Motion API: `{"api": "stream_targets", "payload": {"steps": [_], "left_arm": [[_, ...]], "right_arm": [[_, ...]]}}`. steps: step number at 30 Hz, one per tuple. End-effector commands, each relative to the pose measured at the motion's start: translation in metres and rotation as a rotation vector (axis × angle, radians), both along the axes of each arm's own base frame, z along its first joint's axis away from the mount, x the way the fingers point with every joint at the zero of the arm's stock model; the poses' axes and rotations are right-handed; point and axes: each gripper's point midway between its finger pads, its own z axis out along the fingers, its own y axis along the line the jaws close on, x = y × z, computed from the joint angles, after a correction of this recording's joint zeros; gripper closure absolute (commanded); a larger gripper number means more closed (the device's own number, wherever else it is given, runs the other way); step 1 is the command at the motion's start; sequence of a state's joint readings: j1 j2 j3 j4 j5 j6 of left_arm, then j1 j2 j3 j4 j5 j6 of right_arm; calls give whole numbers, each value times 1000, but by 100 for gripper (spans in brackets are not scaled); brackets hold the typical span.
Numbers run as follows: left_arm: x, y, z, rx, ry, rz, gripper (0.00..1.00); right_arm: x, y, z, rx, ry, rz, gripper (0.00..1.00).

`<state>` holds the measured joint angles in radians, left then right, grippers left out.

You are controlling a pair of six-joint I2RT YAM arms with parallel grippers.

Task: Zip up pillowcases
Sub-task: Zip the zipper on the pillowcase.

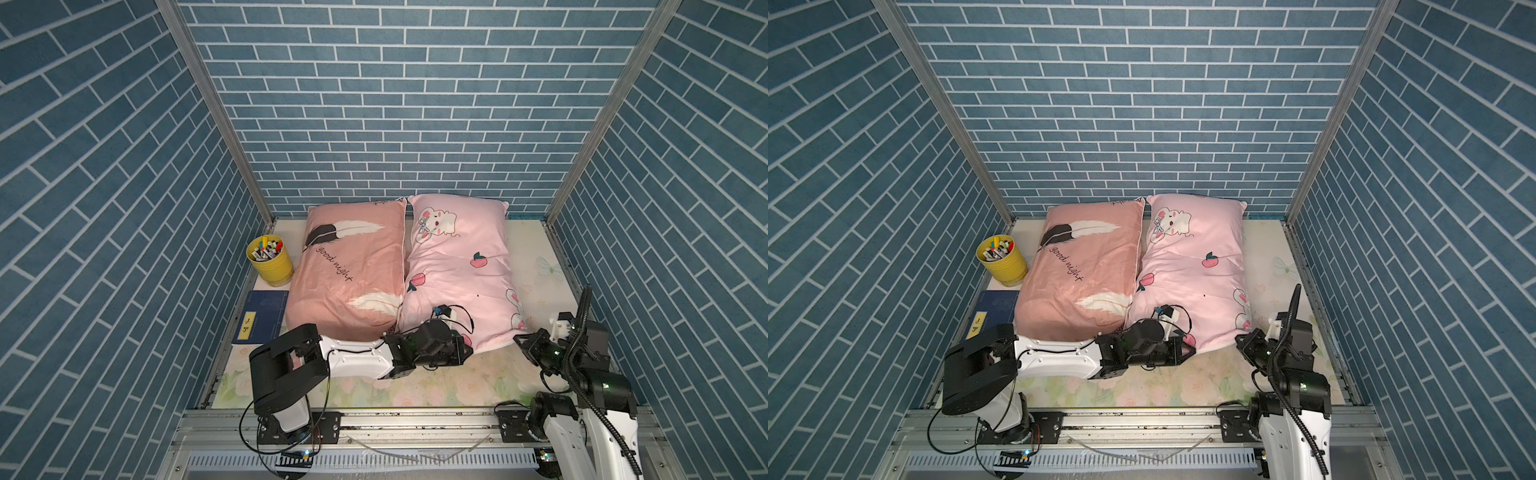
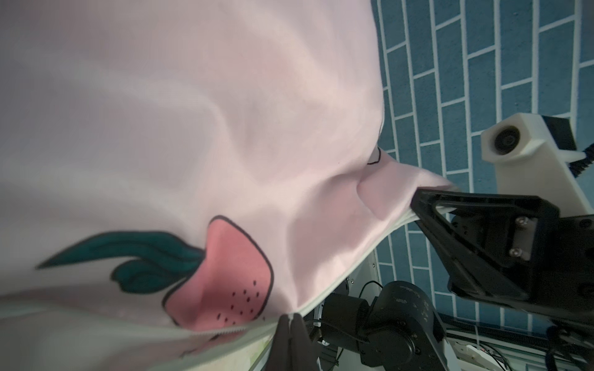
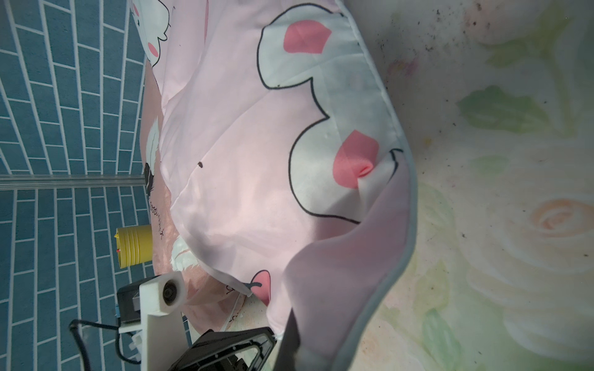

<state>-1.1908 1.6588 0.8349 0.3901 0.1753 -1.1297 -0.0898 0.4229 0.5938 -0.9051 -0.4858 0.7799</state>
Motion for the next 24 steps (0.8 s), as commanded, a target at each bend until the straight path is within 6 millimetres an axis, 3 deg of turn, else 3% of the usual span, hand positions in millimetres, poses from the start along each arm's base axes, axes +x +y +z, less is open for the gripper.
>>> {"api": "stream_targets", "payload": {"steps": [1, 24], "left_arm": [[0, 21, -15, 101, -30, 5, 100], [3, 63, -46, 282, -55, 60, 100]], "right_arm": [[10, -11, 19, -68, -75, -21, 100], [21, -16, 23, -74, -88, -31, 100]]}}
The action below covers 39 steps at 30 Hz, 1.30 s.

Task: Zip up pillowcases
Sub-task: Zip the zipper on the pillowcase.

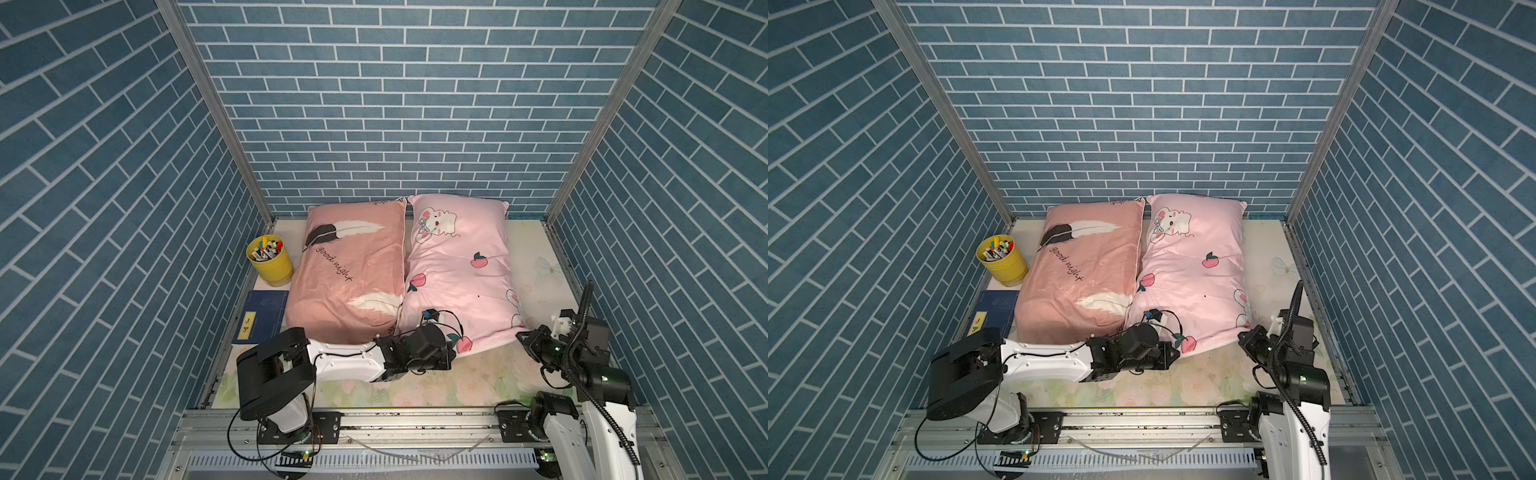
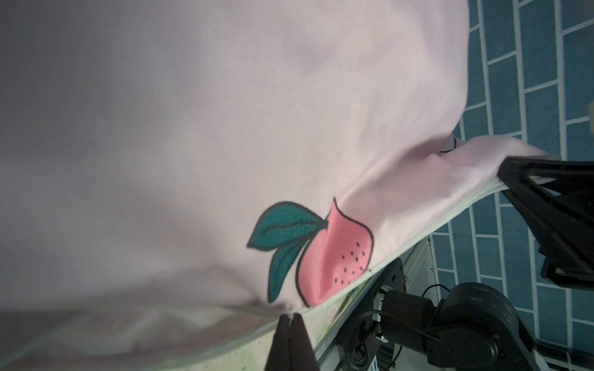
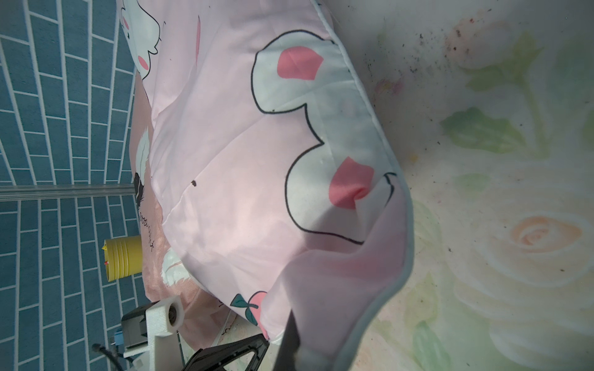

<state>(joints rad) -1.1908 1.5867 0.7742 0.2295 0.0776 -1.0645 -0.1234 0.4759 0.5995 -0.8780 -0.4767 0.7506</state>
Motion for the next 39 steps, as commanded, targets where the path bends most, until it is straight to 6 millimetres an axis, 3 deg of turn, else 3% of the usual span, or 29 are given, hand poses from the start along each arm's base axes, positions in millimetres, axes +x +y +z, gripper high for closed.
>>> {"api": "stream_targets", "payload": {"steps": [1, 23, 39], "left_arm": [[1, 25, -19, 120, -11, 17, 100], [2, 59, -23, 194, -17, 56, 100], [3, 95, -46, 200, 39, 114, 100]], "right_arm": [[12, -8, 25, -51, -97, -10, 100], [19, -17, 32, -108, -103, -6, 100], [23, -20, 37, -120, -108, -4, 100]]}}
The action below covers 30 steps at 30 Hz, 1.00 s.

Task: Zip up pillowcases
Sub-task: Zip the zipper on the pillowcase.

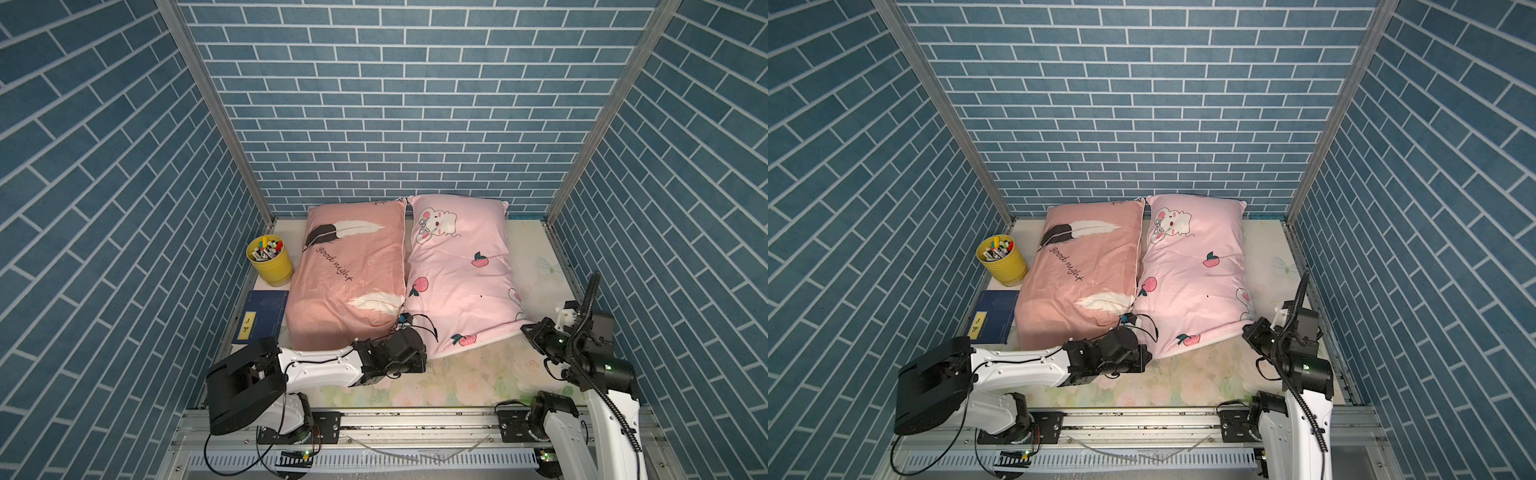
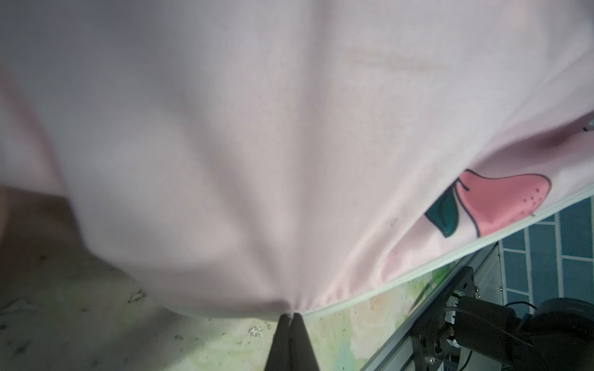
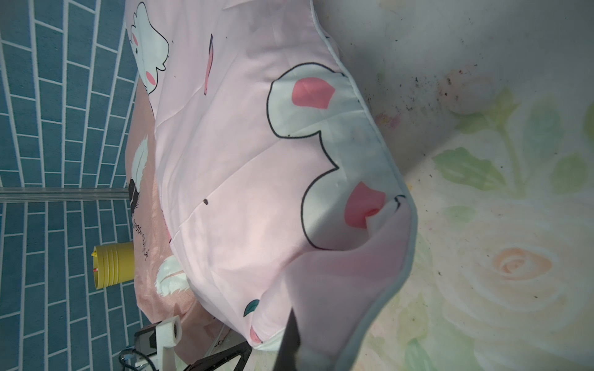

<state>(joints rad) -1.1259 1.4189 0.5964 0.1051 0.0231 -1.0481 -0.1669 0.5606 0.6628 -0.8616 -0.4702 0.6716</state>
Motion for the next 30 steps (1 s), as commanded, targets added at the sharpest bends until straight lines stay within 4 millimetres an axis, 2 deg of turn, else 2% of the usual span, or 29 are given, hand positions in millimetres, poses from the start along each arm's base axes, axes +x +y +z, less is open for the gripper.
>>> {"api": "stream_targets", "payload": {"steps": [1, 4, 16, 21, 25, 27, 29, 30], "left_arm": [[-2, 22, -18, 55, 35, 28, 100], [0, 33, -26, 56, 47, 56, 100], [4, 56, -28, 102, 38, 94, 100], [8, 59, -14, 129, 0, 90, 100], [14, 63, 6, 150, -59, 84, 100], [17, 64, 16, 155, -83, 80, 100], [21, 64, 24, 150, -103, 82, 83], [23, 62, 28, 142, -112, 84, 76]], "right_arm": [[9, -9, 24, -65, -85, -9, 100], [9, -9, 23, -64, -84, -7, 100], [9, -9, 23, -65, -80, 0, 100], [6, -8, 30, -106, -107, 39, 100], [0, -13, 41, -190, -122, 75, 100], [-2, -14, 46, -220, -126, 95, 81], [-1, -15, 54, -245, -145, 105, 61], [-1, -16, 58, -256, -154, 106, 54]]}}
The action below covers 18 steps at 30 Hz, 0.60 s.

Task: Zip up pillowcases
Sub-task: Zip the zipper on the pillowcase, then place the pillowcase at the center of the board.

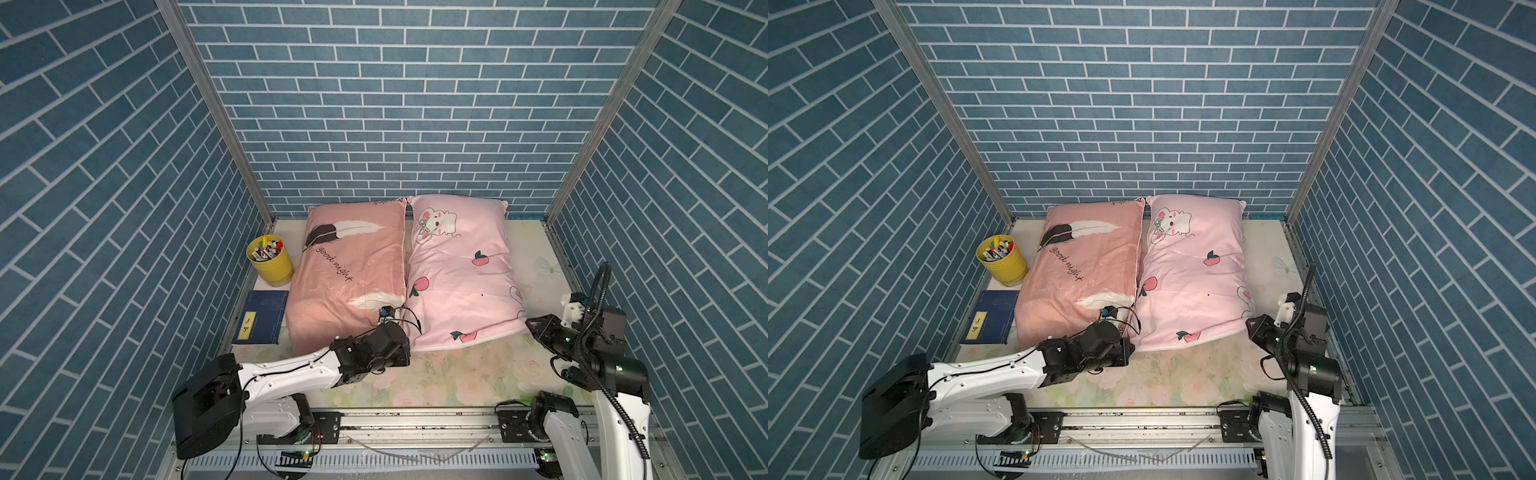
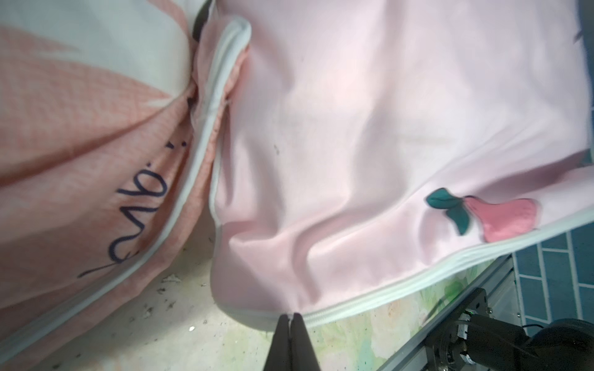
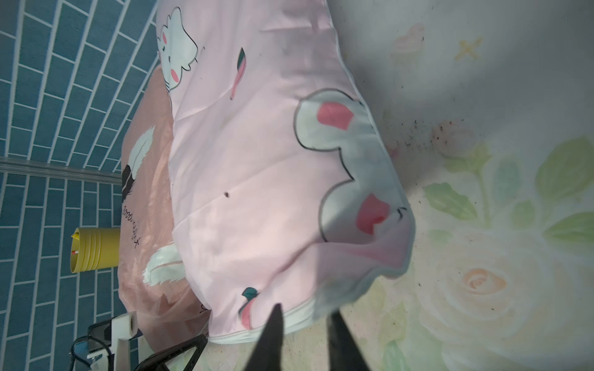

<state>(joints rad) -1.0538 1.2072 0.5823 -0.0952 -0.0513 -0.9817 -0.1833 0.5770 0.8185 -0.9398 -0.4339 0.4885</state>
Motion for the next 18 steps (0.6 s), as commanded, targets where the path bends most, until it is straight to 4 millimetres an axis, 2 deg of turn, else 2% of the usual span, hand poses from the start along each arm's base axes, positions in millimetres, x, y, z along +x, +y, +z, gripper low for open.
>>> {"api": "stream_targets", "payload": {"steps": [1, 6, 8, 9, 13, 15, 17, 18], "left_arm": [[6, 15, 2, 83, -32, 12, 69], [11, 16, 27, 79, -82, 1, 36], [16, 26, 40, 115, -128, 3, 29], [24, 30, 57, 123, -166, 9, 27], [51, 62, 96, 194, -270, 51, 19], [66, 87, 115, 263, -344, 83, 11], [79, 111, 126, 369, -436, 107, 0], [85, 127, 128, 444, -469, 140, 1]], "right_arm": [[1, -8, 19, -103, -53, 26, 48], [9, -10, 42, -141, -108, 45, 17], [15, -16, 46, -166, -126, 24, 6], [19, -21, 48, -186, -133, -3, 1], [36, -40, 52, -285, -180, -50, 1], [46, -58, 47, -374, -171, -101, 1], [54, -75, 38, -452, -159, -151, 1], [60, -84, 34, -480, -163, -188, 1]]}}
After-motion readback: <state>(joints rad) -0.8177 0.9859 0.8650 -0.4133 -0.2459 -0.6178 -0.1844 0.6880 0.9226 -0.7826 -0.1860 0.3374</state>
